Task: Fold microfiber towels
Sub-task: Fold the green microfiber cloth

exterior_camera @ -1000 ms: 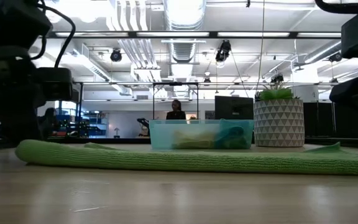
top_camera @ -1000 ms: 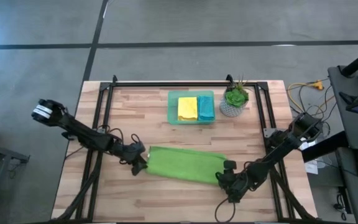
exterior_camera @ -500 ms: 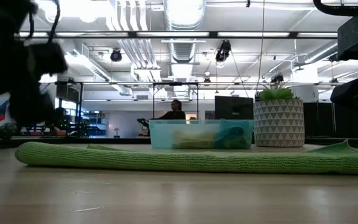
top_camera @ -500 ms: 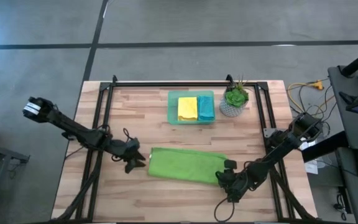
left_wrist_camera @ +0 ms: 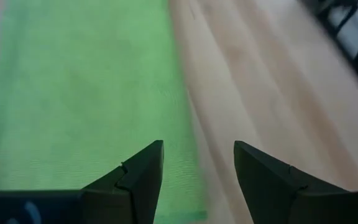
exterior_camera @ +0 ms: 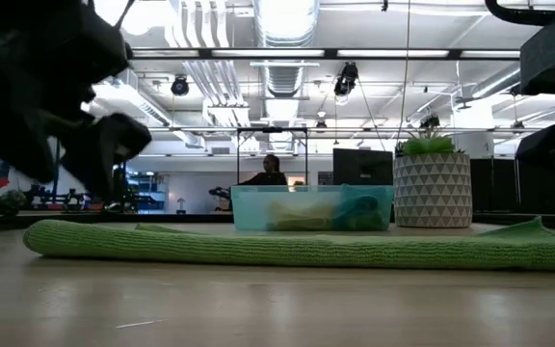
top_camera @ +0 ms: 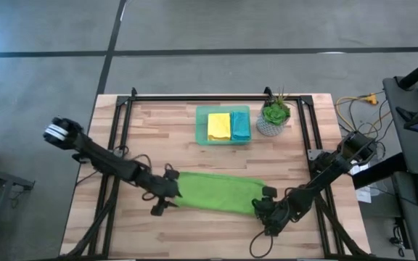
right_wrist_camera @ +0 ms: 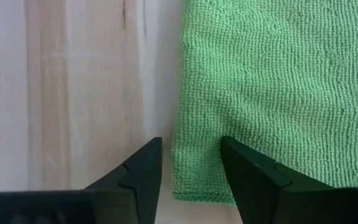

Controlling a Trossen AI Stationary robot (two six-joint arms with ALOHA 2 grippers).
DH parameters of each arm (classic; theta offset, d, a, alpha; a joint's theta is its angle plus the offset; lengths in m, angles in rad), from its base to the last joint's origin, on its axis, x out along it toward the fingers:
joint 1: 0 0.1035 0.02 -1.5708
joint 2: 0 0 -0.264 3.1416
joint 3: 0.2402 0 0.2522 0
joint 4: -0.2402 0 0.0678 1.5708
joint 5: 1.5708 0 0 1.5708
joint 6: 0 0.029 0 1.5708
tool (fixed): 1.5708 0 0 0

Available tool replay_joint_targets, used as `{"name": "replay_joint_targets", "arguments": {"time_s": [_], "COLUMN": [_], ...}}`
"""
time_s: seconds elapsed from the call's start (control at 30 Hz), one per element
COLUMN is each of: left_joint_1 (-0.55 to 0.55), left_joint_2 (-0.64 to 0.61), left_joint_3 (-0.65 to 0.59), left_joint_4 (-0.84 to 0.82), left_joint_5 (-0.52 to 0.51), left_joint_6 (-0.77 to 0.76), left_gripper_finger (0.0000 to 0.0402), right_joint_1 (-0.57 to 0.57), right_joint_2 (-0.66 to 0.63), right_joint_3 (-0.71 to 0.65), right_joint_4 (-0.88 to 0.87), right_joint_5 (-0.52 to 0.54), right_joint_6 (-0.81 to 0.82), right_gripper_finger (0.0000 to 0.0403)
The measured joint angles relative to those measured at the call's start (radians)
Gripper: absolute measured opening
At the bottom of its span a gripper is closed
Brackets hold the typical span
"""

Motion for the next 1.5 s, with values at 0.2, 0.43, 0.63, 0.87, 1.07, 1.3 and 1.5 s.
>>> {"name": "replay_joint_targets", "arguments": {"time_s": [0.2,0.43,0.63,0.87,1.07,1.3,1.5], "left_joint_1": [-0.047,-0.138,-0.173,-0.173,-0.176,-0.176,-0.176], "left_joint_2": [0.183,0.293,0.298,0.301,0.3,0.3,0.3], "left_joint_3": [0.096,0.191,0.225,0.224,0.23,0.23,0.239], "left_joint_4": [-0.07,-0.255,-0.371,-0.435,-0.437,-0.44,-0.442], "left_joint_5": [-0.002,-0.192,-0.335,-0.313,-0.284,-0.278,-0.279], "left_joint_6": [0.013,-0.004,-0.086,-0.18,-0.179,-0.18,-0.182], "left_gripper_finger": [0.018,0.018,0.0179,0.0141,0.0096,0.004,0.0013], "right_joint_1": [0.0,0.0,0.0,0.002,0.002,0.007,0.028], "right_joint_2": [-0.001,-0.004,-0.004,-0.005,-0.005,-0.01,-0.003], "right_joint_3": [0.0,0.0,0.0,0.0,0.0,-0.002,-0.002], "right_joint_4": [0.006,0.008,0.006,0.007,0.009,0.087,0.102], "right_joint_5": [-0.002,-0.002,-0.001,-0.001,-0.001,-0.029,-0.019], "right_joint_6": [0.01,0.01,0.01,0.01,0.01,0.01,0.01], "right_gripper_finger": [0.016,0.0153,0.0144,0.0146,0.0145,0.0157,0.0161]}}
